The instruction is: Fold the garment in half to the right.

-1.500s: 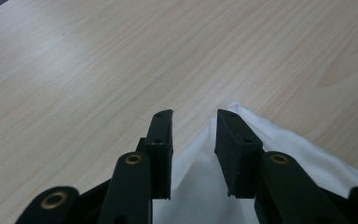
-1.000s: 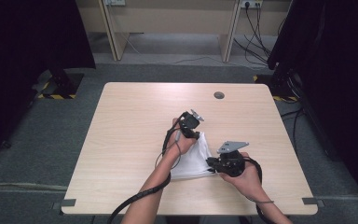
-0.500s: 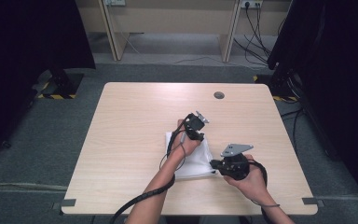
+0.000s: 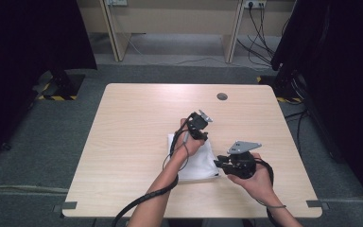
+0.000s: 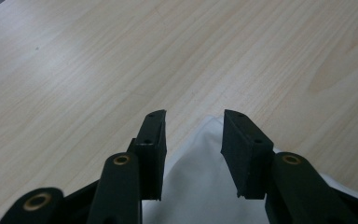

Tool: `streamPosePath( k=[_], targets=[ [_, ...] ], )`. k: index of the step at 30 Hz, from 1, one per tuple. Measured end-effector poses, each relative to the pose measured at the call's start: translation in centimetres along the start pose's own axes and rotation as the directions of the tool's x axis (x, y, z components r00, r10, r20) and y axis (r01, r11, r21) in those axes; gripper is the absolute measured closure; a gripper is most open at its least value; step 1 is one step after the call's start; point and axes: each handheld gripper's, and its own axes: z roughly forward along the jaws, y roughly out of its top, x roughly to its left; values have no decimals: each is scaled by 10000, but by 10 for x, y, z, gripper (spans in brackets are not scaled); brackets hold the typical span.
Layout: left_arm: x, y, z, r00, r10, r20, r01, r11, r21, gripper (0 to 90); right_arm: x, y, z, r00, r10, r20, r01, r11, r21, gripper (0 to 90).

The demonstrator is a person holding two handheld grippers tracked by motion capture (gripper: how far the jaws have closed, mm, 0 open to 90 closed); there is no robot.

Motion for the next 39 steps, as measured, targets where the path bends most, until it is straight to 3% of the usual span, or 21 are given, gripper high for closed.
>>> streamPosePath(
  k=[5, 13, 20, 25, 30, 36, 39],
  targets=[
    [-3, -2, 9, 10000, -25, 34, 25, 10000, 71, 597, -1, -10, 17, 9998, 190, -16, -188, 9970, 746, 770],
    [-9, 0, 16, 9999, 105, 114, -106, 9999, 83, 592, 2, -19, 17, 9997, 114, -214, -97, 9969, 783, 805],
    [10, 2, -9, 9998, -1, -219, -6, 9994, -332, 568, 1, -13, 5, 9995, 256, -195, -252, 9995, 184, 750],
    [25, -9, -22, 9989, -82, -466, 81, 10000, -17, 566, 2, -13, 10, 9997, 148, -196, -139, 9988, 469, 729],
    [31, -22, -11, 9975, -359, -601, 376, 9989, 271, 560, 3, -17, 15, 9997, 155, -190, -143, 9980, 621, 731],
    [28, -30, 4, 9973, -380, -625, 408, 9982, 443, 559, 2, -21, 14, 9996, 210, -212, -196, 9978, 628, 731],
    [26, -30, 4, 9976, -347, -600, 373, 9984, 424, 556, 2, -20, 13, 9996, 218, -183, -207, 9980, 601, 721]
  ],
)
